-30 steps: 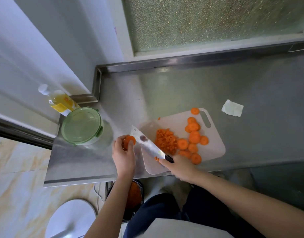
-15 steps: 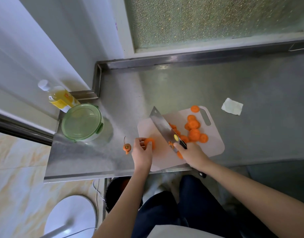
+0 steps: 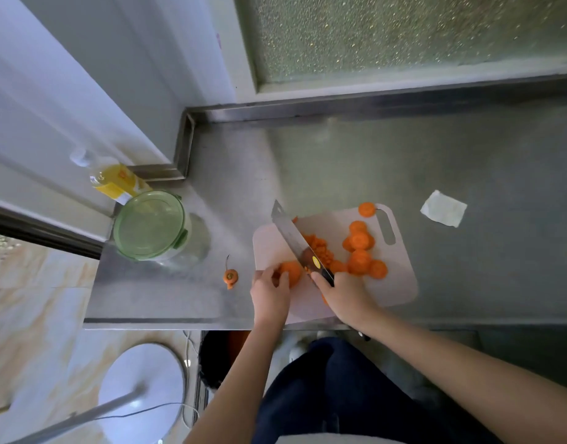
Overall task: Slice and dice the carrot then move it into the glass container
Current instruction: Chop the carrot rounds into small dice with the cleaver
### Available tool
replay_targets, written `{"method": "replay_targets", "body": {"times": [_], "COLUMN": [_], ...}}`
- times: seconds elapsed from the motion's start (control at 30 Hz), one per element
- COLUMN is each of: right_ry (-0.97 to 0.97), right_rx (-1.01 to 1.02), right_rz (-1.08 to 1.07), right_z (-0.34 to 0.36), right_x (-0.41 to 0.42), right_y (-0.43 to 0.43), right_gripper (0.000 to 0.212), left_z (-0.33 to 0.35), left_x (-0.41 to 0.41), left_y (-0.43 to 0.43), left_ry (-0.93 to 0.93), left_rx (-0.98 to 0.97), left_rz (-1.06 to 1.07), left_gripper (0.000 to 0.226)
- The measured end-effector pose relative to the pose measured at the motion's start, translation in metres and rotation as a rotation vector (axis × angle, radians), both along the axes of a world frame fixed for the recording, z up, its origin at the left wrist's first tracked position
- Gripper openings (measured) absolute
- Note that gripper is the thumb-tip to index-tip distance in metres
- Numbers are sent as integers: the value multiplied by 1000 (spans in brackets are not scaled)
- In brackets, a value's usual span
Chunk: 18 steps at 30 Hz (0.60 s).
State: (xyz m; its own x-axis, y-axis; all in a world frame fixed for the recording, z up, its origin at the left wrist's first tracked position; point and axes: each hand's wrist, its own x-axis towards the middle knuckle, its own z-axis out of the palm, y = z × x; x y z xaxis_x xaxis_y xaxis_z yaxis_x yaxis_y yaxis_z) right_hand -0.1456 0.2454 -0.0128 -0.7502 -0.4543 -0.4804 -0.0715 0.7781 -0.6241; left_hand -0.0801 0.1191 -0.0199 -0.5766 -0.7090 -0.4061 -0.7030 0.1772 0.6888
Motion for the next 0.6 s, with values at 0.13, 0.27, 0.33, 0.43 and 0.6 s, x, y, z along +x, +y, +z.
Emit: {"method": "replay_targets", "body": {"times": [0.13,0.27,0.33,0.43,0.6], "right_ry": [51,89,45,-48,-133], "right_rx": [39,65,55,33,-45], "right_rz": [113,186,181,182,126], "right_z": [6,10,8,9,18], "right_x": [4,0,-4,-12,-24], "right_y": [-5,-5,-5,-4,1], "right_gripper": [48,48,50,52,62], "left_z": [0,2,3,4,4], "left_x": [0,0,0,0,-3], "left_y": [9,14,17,19,23], "left_ry": [-15,-2,-11,-9,-18], "left_rx": [-5,-6,-14,1,-9], "left_rz": [-6,77,104,175,251], "left_gripper": [30,26,22,20,22]}}
